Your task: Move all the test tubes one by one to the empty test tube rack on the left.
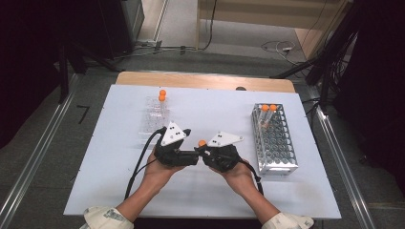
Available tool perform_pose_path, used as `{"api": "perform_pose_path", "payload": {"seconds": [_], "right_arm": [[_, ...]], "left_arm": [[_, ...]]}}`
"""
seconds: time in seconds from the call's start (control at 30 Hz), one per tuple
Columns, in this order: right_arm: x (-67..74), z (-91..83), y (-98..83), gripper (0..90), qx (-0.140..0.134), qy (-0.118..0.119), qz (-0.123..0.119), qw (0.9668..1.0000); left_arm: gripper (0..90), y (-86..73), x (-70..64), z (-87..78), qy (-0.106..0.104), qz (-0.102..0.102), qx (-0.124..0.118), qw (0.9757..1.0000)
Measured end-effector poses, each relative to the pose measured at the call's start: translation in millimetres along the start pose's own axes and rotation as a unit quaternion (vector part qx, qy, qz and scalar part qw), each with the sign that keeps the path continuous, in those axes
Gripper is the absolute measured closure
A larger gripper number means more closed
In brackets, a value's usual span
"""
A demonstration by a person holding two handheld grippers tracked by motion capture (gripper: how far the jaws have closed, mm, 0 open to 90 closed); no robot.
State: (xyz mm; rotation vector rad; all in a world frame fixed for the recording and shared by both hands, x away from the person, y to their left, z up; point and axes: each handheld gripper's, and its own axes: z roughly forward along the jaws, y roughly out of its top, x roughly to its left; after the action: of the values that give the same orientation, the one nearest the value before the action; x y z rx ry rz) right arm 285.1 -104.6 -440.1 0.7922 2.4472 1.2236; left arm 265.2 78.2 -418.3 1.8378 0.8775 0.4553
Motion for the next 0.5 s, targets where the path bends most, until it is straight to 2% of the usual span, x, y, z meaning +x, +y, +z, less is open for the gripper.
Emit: {"api": "perform_pose_path", "payload": {"seconds": [0.2,0.37,0.5], "right_arm": [[1.2,1.2,-0.1,71.7,-0.001,0.003,-0.007,1.0000],[1.8,0.4,0.1,71.7,-0.001,0.002,-0.003,1.0000],[2.0,-0.1,0.2,71.7,-0.002,0.002,-0.004,1.0000]], "left_arm": [[44.4,-1.5,-2.0,-0.3,-0.012,0.011,-0.006,0.9999],[48.0,-3.2,-5.2,1.8,-0.025,0.017,-0.002,0.9995],[53.0,-3.6,-6.6,2.1,-0.024,0.018,-0.004,0.9995]]}}
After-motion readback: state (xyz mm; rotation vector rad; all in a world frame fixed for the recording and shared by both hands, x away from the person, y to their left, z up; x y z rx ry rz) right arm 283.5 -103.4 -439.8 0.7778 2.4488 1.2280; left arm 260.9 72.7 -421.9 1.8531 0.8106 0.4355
